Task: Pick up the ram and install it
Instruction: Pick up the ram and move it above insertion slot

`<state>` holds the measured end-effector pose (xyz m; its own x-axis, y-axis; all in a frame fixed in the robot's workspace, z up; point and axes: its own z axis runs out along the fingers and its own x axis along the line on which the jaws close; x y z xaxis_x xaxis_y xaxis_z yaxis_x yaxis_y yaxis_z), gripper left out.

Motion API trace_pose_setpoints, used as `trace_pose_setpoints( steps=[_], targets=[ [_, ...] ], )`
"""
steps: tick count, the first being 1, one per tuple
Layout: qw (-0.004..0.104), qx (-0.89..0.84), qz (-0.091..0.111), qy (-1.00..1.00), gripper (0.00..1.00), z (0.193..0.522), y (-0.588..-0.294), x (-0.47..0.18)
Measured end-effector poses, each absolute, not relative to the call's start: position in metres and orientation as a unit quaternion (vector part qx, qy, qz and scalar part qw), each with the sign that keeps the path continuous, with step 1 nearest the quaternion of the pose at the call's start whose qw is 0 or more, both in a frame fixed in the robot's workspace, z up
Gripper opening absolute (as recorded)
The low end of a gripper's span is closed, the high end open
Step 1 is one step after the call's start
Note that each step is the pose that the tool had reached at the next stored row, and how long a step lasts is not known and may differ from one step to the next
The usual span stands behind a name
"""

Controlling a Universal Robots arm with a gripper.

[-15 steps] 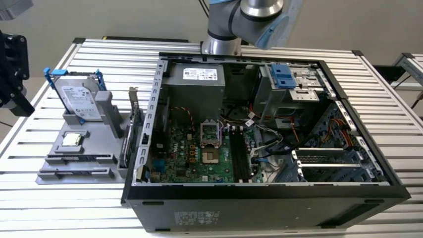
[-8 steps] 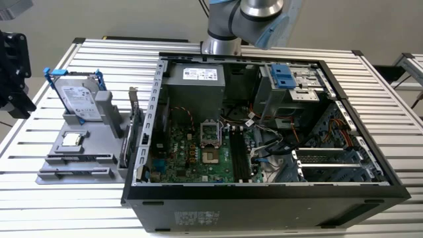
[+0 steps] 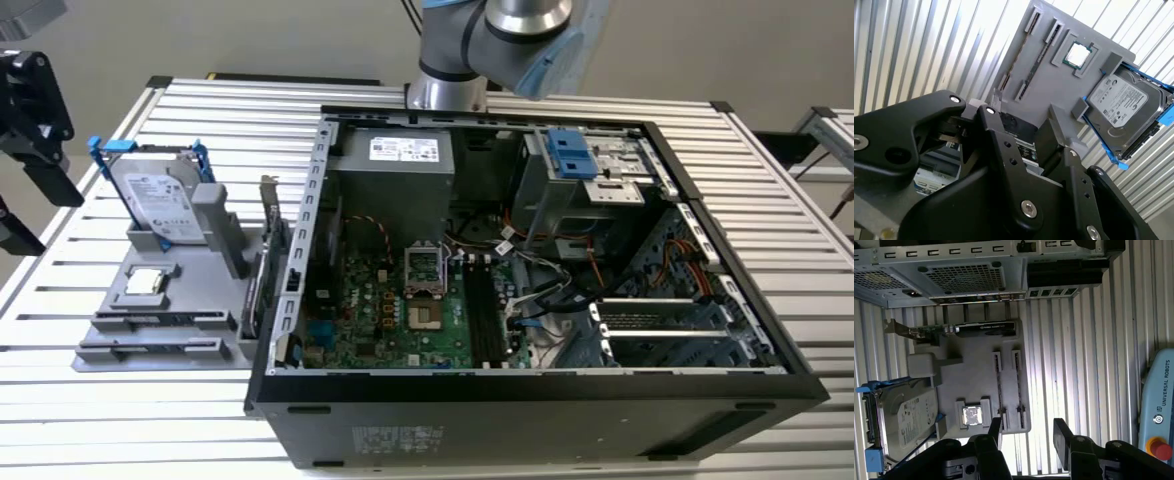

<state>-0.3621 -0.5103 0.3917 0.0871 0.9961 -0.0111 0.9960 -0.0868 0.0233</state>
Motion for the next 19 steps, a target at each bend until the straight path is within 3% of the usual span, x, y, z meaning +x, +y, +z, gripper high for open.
trace_pose_setpoints(
  steps=[19],
  targets=[
    [0.013,0.719,0.003,0.695,1.0,0.38,-0.51,-0.362]
  ],
)
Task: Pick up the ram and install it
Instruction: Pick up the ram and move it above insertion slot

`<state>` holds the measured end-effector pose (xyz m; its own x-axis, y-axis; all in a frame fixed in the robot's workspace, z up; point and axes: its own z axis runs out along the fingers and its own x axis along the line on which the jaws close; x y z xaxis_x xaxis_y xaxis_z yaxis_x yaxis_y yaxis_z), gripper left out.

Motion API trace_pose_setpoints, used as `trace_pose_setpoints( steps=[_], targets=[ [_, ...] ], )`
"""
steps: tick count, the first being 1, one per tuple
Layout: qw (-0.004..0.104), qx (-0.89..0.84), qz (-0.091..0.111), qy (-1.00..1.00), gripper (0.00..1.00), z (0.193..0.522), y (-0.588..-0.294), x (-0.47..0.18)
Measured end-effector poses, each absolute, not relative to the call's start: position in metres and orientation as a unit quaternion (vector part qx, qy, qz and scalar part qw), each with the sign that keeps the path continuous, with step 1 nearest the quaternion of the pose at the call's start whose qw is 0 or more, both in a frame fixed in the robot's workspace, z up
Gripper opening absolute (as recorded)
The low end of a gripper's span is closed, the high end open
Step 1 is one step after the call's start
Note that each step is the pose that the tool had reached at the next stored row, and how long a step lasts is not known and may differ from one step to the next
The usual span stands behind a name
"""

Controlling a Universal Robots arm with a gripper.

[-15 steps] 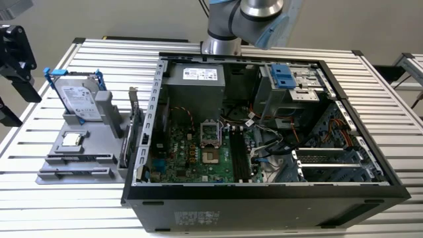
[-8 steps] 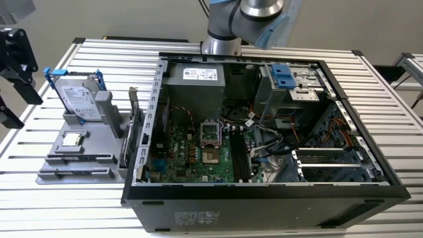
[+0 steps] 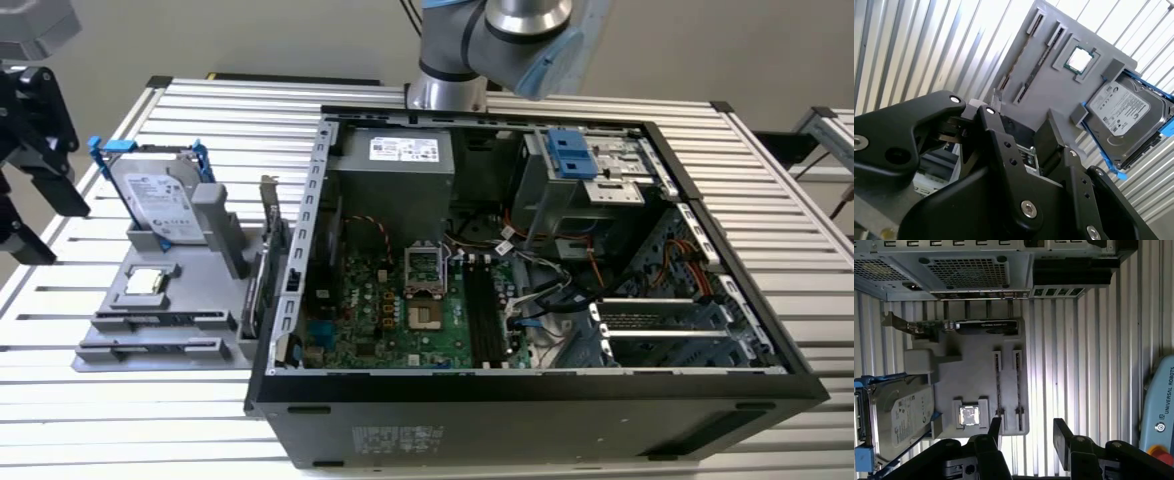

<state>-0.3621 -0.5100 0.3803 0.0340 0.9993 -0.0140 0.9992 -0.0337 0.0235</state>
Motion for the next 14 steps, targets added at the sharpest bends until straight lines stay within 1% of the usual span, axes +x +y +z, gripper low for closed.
trace_pose_setpoints(
  steps=[14],
  targets=[
    [0.013,0.707,0.004,0.707,1.0,0.367,-0.51,-0.362]
  ],
)
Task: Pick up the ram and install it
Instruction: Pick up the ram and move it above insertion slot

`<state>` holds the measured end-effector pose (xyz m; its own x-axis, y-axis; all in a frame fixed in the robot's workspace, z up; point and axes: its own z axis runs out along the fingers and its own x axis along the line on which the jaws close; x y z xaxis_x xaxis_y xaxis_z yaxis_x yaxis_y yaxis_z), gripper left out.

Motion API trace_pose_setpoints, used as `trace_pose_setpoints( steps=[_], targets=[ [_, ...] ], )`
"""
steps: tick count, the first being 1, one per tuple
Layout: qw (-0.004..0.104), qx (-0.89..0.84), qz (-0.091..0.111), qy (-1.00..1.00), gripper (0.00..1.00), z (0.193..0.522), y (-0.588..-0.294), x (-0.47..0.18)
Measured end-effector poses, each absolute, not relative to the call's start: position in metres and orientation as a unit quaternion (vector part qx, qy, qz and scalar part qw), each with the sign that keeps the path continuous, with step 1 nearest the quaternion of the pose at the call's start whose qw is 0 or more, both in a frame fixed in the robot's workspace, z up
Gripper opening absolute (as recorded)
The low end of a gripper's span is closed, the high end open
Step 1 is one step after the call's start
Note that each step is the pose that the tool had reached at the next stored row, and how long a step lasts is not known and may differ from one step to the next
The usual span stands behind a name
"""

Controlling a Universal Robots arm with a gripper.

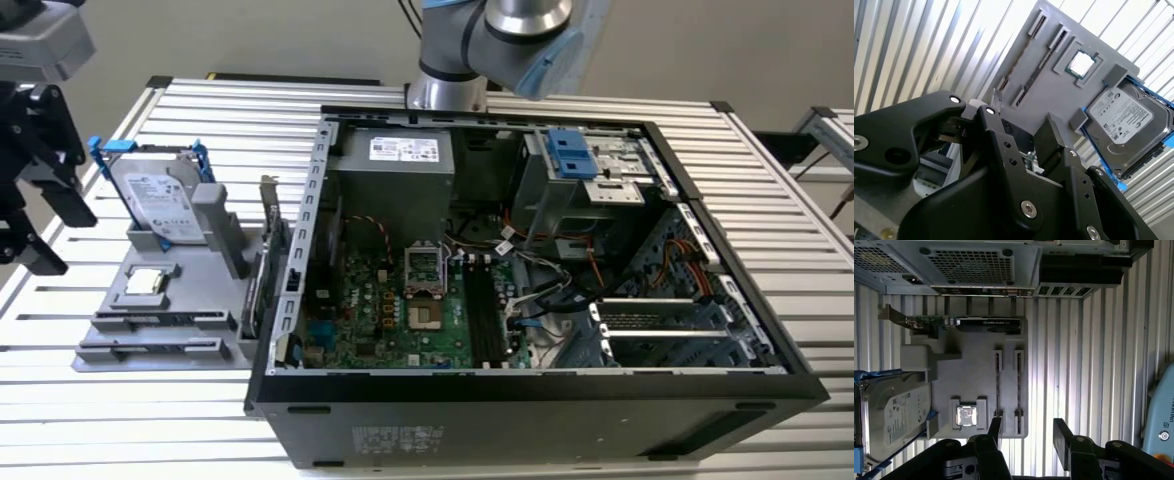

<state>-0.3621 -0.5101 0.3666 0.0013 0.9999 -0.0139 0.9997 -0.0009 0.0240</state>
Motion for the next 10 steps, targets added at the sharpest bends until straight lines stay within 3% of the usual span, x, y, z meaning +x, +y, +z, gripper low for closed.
trace_pose_setpoints(
  steps=[10],
  targets=[
    [0.013,0.701,0.004,0.713,1.0,0.354,-0.51,-0.362]
  ],
)
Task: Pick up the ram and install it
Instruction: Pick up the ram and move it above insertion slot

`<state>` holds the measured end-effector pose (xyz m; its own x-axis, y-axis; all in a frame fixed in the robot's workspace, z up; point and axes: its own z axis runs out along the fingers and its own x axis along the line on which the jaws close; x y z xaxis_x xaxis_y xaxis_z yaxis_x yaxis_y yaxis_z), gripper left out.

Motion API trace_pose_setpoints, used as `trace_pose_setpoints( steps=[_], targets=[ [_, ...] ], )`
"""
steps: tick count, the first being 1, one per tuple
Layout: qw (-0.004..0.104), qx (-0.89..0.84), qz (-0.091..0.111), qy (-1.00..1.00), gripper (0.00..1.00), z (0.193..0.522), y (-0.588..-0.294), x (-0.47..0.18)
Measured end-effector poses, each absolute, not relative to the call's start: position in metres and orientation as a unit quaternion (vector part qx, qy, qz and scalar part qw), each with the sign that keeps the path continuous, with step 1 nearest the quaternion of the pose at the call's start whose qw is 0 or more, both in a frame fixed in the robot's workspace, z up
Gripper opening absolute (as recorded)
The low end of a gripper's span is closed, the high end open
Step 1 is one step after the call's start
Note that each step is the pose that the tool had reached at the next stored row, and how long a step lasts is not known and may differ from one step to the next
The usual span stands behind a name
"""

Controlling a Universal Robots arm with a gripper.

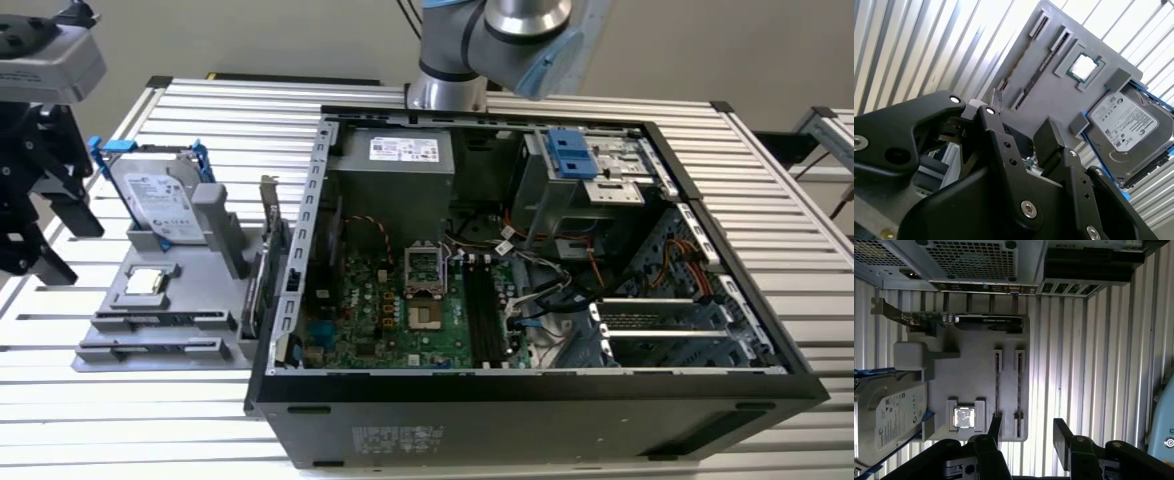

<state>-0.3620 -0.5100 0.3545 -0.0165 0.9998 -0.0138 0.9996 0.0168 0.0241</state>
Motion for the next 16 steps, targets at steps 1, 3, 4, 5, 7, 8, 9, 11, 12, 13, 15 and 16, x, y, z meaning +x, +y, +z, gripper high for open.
trace_pose_setpoints(
  steps=[1,3,4,5,7,8,9,11,12,13,15,16],
  targets=[
    [0.013,0.701,0.004,0.713,1.0,0.353,-0.51,-0.362],
    [0.013,0.701,0.004,0.713,1.0,0.351,-0.51,-0.362],
    [0.013,0.7,0.004,0.714,1.0,0.349,-0.51,-0.362],
    [0.013,0.7,0.004,0.714,1.0,0.348,-0.51,-0.362],
    [0.013,0.7,0.004,0.714,1.0,0.346,-0.51,-0.362],
    [0.013,0.7,0.004,0.714,1.0,0.344,-0.51,-0.362],
    [0.013,0.7,0.004,0.714,1.0,0.343,-0.51,-0.362],
    [0.013,0.7,0.004,0.714,1.0,0.341,-0.51,-0.362],
    [0.013,0.7,0.004,0.714,1.0,0.34,-0.51,-0.362],
    [0.013,0.7,0.004,0.714,1.0,0.34,-0.51,-0.362],
    [0.013,0.7,0.004,0.714,1.0,0.34,-0.51,-0.362],
    [0.013,0.7,0.004,0.714,1.0,0.34,-0.51,-0.362]
  ],
)
